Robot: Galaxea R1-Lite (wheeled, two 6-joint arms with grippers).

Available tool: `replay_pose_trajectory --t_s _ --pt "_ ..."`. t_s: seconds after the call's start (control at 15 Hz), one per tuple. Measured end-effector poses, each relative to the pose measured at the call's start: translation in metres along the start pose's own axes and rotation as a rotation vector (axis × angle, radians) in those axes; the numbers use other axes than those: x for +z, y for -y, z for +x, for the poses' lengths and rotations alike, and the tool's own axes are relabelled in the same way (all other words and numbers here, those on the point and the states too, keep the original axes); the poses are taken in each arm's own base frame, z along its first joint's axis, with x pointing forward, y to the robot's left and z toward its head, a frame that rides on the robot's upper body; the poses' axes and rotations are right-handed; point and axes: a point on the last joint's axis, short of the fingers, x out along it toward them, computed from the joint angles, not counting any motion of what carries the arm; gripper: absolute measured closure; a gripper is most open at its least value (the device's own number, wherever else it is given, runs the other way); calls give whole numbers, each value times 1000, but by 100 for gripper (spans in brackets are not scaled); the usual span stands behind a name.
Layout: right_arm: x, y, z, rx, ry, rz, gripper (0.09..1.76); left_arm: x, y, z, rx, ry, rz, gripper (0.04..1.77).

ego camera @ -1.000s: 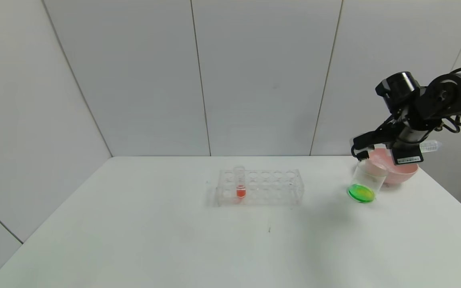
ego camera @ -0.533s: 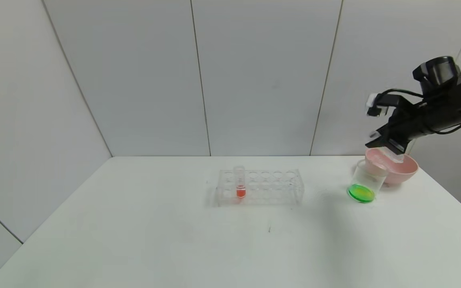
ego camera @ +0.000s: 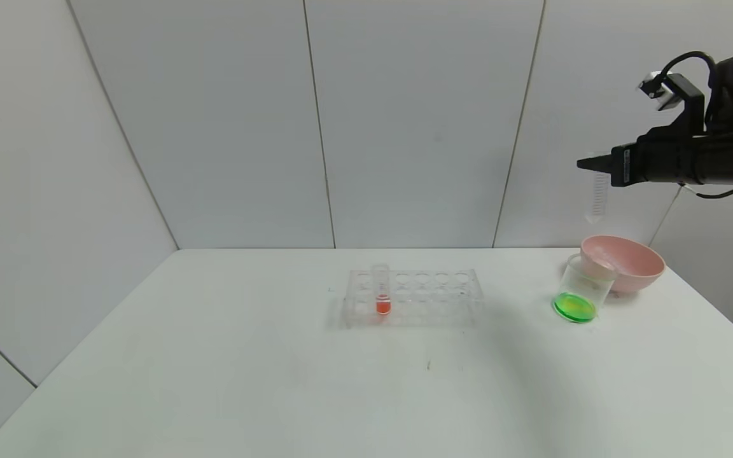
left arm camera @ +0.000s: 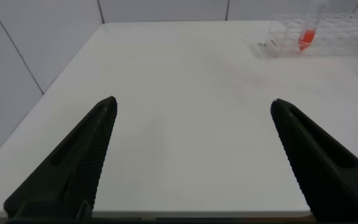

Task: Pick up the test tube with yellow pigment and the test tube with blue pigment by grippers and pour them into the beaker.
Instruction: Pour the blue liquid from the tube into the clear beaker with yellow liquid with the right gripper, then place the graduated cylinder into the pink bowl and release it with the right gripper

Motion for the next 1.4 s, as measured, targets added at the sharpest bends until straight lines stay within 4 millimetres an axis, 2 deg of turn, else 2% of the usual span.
replay_pose_trajectory --t_s 0.47,0.67,0.93,1.4 --pt "-58 29 -48 -180 141 20 134 0 0 0 0 0 0 5" --pt "-77 40 -56 -230 153 25 134 0 0 0 0 0 0 5" --pt "-94 60 -38 -268 144 34 134 0 0 0 0 0 0 5" --pt "-122 116 34 -424 154 55 134 0 0 0 0 0 1 5"
